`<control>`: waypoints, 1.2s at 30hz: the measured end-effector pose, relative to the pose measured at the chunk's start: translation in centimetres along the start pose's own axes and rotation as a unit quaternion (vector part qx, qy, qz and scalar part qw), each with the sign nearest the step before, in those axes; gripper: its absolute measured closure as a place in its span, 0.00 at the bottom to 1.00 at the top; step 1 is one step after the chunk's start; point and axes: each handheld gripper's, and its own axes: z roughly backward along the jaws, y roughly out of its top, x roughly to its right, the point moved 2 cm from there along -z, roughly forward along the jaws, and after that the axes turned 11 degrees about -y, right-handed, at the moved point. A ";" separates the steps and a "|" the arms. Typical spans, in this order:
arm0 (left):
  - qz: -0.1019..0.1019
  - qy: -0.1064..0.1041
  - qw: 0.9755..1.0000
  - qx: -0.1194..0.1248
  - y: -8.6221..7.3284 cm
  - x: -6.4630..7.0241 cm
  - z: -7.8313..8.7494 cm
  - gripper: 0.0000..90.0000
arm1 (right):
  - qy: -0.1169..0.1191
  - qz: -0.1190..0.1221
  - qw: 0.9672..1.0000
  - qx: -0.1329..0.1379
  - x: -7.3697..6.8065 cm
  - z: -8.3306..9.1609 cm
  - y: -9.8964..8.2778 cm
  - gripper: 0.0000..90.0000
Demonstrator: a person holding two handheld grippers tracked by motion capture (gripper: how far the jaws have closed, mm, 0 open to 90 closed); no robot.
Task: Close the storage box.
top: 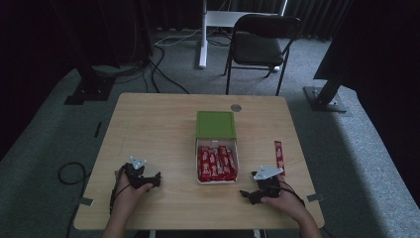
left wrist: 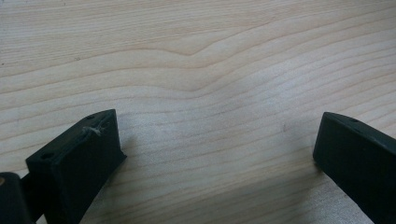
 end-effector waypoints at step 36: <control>-0.172 -0.135 0.975 0.045 3.3 8.0 1.3 0.02 | -0.020 -0.047 0.995 0.081 1.6 2.4 3.2 0.12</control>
